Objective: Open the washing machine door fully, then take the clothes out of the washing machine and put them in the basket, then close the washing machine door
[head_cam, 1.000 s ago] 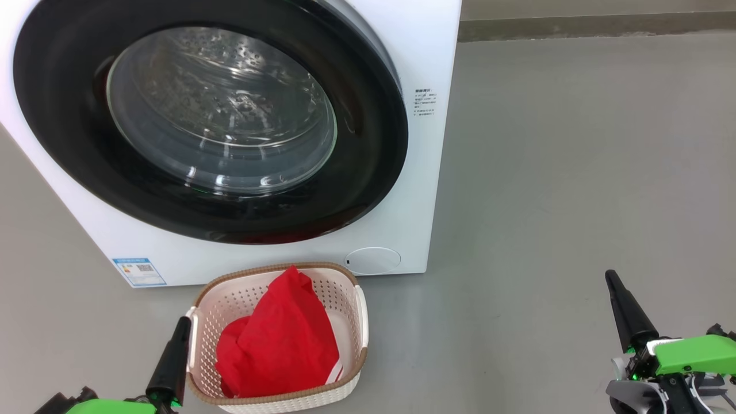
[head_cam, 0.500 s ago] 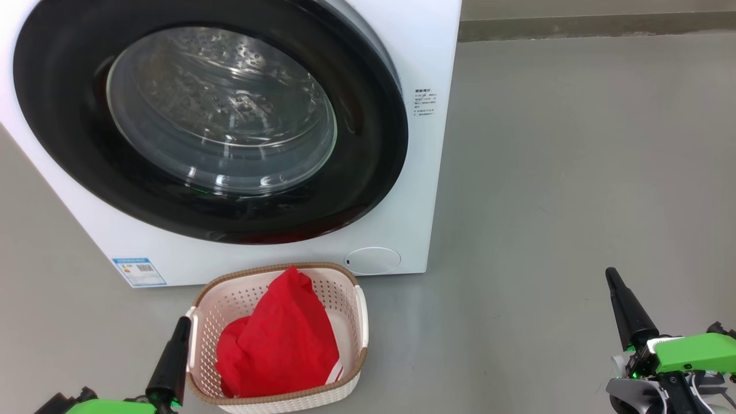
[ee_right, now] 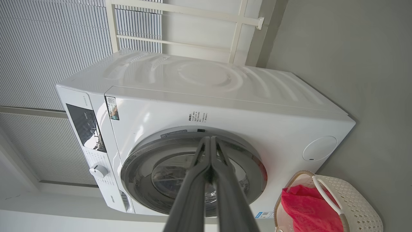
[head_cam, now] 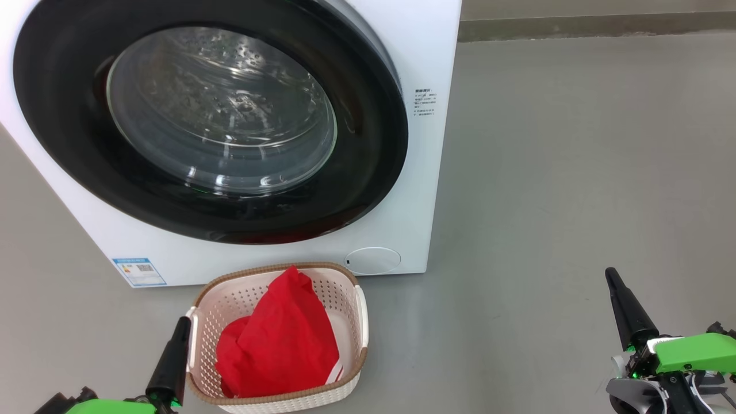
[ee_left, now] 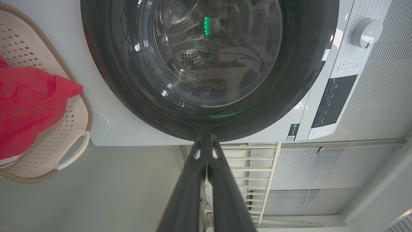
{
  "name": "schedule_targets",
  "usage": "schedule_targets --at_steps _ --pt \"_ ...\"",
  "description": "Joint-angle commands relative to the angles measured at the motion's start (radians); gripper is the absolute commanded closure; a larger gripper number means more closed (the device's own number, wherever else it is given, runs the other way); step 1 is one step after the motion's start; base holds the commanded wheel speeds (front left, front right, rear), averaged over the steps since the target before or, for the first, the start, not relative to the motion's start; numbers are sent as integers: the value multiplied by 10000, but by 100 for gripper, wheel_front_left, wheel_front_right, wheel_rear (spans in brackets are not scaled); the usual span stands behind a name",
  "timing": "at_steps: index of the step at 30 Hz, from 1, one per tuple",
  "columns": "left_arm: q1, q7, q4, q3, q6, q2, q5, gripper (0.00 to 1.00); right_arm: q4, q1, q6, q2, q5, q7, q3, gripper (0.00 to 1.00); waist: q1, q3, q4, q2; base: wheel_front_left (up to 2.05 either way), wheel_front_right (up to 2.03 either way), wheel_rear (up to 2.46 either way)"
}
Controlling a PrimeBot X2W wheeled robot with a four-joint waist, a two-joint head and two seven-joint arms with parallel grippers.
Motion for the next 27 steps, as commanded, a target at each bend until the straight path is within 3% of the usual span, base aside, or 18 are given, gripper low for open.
schedule_targets --at_steps 1,27 --pt "-418 38 -207 357 -69 108 -67 100 -286 -425 6 -45 29 34 147 100 0 0 0 0 0 0 0" --pt "-418 36 -207 355 -69 108 -68 100 -285 -427 6 -32 12 50 128 100 0 0 0 0 0 0 0"
